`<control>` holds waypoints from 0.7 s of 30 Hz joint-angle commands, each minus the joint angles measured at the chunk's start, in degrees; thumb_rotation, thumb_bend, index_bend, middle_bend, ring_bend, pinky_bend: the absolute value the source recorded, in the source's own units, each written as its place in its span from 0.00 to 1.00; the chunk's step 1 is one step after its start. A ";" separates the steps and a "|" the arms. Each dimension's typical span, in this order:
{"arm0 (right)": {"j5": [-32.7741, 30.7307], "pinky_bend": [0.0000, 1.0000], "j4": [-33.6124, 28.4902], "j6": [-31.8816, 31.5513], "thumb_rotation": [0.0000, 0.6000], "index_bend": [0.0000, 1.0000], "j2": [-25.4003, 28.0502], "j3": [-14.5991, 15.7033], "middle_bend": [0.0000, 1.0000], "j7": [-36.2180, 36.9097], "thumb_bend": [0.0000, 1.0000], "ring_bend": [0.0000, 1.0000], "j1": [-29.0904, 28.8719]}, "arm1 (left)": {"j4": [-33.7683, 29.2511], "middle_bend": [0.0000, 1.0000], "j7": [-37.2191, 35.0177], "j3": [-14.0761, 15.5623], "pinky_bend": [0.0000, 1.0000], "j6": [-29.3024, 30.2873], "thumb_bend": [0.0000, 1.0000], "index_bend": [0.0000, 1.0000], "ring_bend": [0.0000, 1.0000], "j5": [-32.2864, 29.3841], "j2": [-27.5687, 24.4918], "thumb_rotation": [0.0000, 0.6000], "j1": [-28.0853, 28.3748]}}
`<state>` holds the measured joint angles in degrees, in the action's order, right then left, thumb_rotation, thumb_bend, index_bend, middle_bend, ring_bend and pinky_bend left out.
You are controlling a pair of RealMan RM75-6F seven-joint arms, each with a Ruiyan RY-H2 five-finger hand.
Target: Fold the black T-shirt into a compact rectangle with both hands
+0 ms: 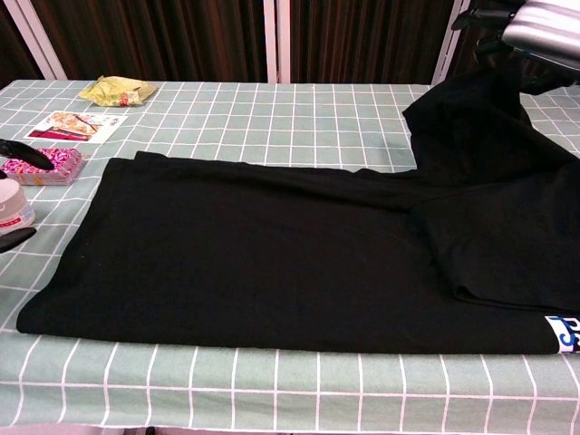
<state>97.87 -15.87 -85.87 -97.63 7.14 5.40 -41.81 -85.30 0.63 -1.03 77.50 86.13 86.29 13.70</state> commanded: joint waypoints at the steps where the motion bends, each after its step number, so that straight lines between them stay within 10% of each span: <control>1: 5.46 0.00 -0.34 -9.46 1.00 0.56 2.63 4.37 0.19 2.41 0.47 0.03 5.18 | -0.27 0.15 0.39 0.05 0.20 -0.19 0.26 0.24 0.09 0.22 0.06 0.86 0.22; 11: 11.73 0.00 1.60 -12.45 1.00 0.56 2.55 10.66 0.17 2.43 0.47 0.01 10.90 | -0.86 0.14 1.38 0.45 0.20 -1.01 0.26 0.24 0.09 0.70 0.55 0.85 0.77; 21: 10.92 0.00 3.72 -12.17 1.00 0.53 2.40 10.15 0.15 5.11 0.45 0.00 14.34 | -0.74 0.14 1.75 0.36 0.20 -1.51 0.26 0.24 0.09 0.59 0.85 0.85 1.17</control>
<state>108.79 -12.41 -98.23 -95.15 17.27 10.42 -27.85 -86.06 2.35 -0.67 76.00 86.73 87.12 14.85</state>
